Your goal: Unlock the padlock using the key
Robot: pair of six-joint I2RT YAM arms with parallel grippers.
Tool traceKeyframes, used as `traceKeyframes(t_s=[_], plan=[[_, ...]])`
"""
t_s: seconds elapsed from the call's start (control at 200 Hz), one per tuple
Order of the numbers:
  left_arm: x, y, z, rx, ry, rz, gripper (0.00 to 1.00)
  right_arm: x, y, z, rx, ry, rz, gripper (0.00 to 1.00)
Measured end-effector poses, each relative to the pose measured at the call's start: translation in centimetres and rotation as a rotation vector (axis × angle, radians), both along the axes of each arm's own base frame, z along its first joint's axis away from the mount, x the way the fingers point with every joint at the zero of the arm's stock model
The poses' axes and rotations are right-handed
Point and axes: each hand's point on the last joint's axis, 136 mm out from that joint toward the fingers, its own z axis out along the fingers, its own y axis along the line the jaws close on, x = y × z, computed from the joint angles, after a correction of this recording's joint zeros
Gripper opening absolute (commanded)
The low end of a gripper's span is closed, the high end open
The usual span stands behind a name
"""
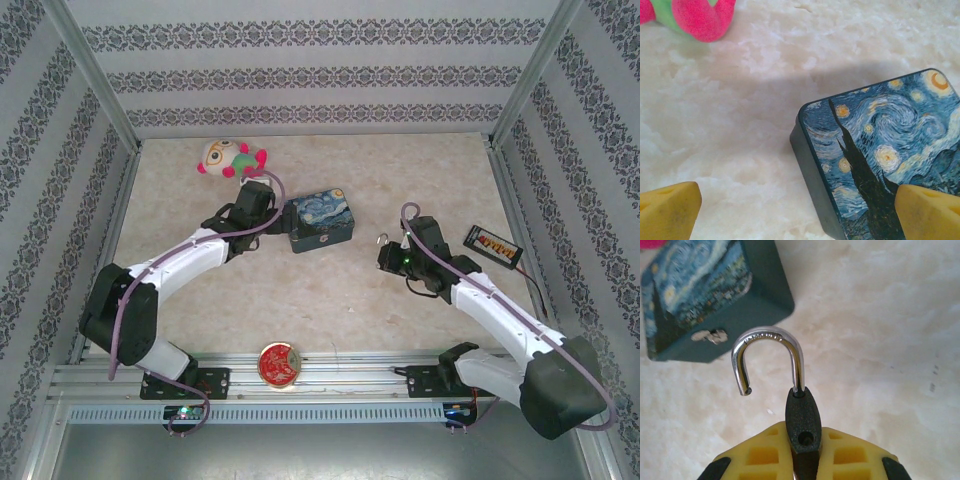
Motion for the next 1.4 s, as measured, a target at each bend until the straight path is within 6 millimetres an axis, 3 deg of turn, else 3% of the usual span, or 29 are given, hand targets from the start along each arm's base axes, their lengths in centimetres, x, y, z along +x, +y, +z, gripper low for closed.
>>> traceKeyframes(t_s=[0.3, 0.685, 1.199, 1.399], plan=[[-0.6, 0.7, -2.0, -0.140, 0.076, 0.025, 0.99, -1.5, -1.1, -0.5, -0.186, 0.160, 0.117, 0.00], [-0.7, 0.9, -2.6, -0.221, 0.103, 0.037, 0.99, -0.3, -2.6, -3.1, -0.423, 0.346, 0.184, 0.01], [-0.4, 0.0, -2.6, -0.304, 0.108, 0.016, 1.00, 1.2, -2.7, -6.4, -0.559, 0.478, 0.248, 0.01], [0.5, -1.9, -4.7, -0.362, 0.168, -0.026, 0.86, 1.5, -2.7, -6.3, -0.564, 0.471, 0.245, 0.01]])
